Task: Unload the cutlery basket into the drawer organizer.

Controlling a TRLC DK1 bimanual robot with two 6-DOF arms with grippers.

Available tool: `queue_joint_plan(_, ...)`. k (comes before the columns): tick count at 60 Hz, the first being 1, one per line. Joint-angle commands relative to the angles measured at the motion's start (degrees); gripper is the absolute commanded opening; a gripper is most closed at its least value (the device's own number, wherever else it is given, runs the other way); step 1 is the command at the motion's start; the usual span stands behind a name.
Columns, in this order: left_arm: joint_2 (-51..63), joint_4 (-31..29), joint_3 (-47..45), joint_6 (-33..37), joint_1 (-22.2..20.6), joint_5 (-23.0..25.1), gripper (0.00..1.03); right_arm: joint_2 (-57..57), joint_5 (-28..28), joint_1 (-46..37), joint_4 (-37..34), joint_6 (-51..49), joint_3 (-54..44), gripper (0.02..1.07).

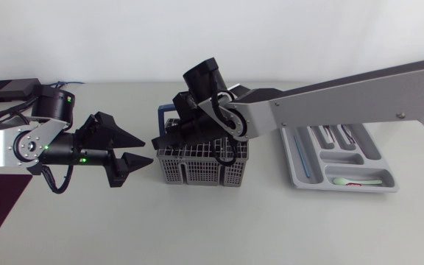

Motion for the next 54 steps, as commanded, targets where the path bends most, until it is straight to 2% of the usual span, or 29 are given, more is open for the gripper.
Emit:
queue_joint_plan(1,1.10,0.26,0.74,1.75,0.47,0.70,0.87,0.06,0.53,-0.25,0.52,1.41,0.19,0.09)
queue_joint_plan(22,0.83,0.26,0.21,1.84,0.29,0.70,0.87,-3.98,-1.31,-0.25,1.92,1.24,-1.92,0.09)
queue_joint_plan(54,-0.13,-0.36,-0.23,1.66,0.03,0.70,0.87,-12.86,-7.47,-0.25,1.40,2.03,-2.27,0.09)
